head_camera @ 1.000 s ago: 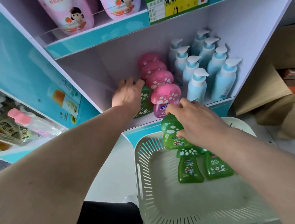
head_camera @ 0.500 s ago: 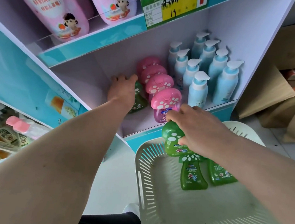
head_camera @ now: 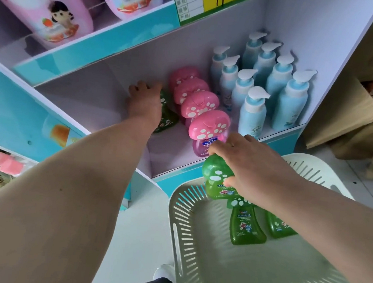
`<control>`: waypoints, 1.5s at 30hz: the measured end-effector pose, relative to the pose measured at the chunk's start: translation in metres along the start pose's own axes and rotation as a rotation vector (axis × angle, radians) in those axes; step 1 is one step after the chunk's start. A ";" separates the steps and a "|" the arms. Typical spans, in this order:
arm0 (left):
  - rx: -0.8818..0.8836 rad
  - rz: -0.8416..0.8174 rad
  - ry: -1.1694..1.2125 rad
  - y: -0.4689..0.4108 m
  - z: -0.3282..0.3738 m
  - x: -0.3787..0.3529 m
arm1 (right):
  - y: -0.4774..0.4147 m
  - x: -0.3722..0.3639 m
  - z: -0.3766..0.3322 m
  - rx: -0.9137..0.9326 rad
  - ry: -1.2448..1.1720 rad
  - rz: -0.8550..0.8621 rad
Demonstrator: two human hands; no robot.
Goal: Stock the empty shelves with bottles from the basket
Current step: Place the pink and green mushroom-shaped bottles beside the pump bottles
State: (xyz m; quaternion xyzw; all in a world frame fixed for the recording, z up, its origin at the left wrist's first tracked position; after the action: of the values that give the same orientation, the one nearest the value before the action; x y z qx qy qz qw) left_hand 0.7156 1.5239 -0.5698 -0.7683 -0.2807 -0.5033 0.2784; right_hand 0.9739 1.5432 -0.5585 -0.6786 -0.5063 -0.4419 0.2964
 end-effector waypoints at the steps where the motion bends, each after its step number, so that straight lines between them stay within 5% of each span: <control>1: 0.007 0.001 0.014 -0.002 -0.002 0.000 | 0.000 0.001 0.001 -0.007 -0.006 0.008; 15: -0.021 0.056 0.075 -0.011 0.003 -0.007 | -0.001 -0.002 0.004 -0.031 0.025 0.011; 26: -0.029 0.027 0.352 0.055 0.001 0.035 | 0.005 0.008 0.003 -0.126 -0.151 0.013; 30: -0.176 -0.113 0.515 0.101 0.022 0.059 | 0.008 0.010 -0.003 -0.133 -0.143 0.039; 35: -0.366 -0.508 0.838 0.159 0.056 0.077 | 0.013 0.006 -0.020 -0.104 -0.133 0.061; 45: -0.302 -0.336 0.688 0.164 0.040 0.080 | 0.009 0.020 -0.038 -0.035 -0.219 0.124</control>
State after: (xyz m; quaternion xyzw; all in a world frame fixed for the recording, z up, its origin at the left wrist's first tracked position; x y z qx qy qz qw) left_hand 0.8838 1.4521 -0.5332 -0.5309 -0.2159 -0.8049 0.1540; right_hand 0.9732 1.5170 -0.5237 -0.7578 -0.4851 -0.3546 0.2542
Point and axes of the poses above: each hand's wrist, its own y-axis away from the middle knuckle, its own x-axis out of the back of the hand, z = x × y, the point moved 7 cm from there along -y, towards the middle knuckle, and after that the axes turned 11 degrees about -y, right-handed, at the moved point
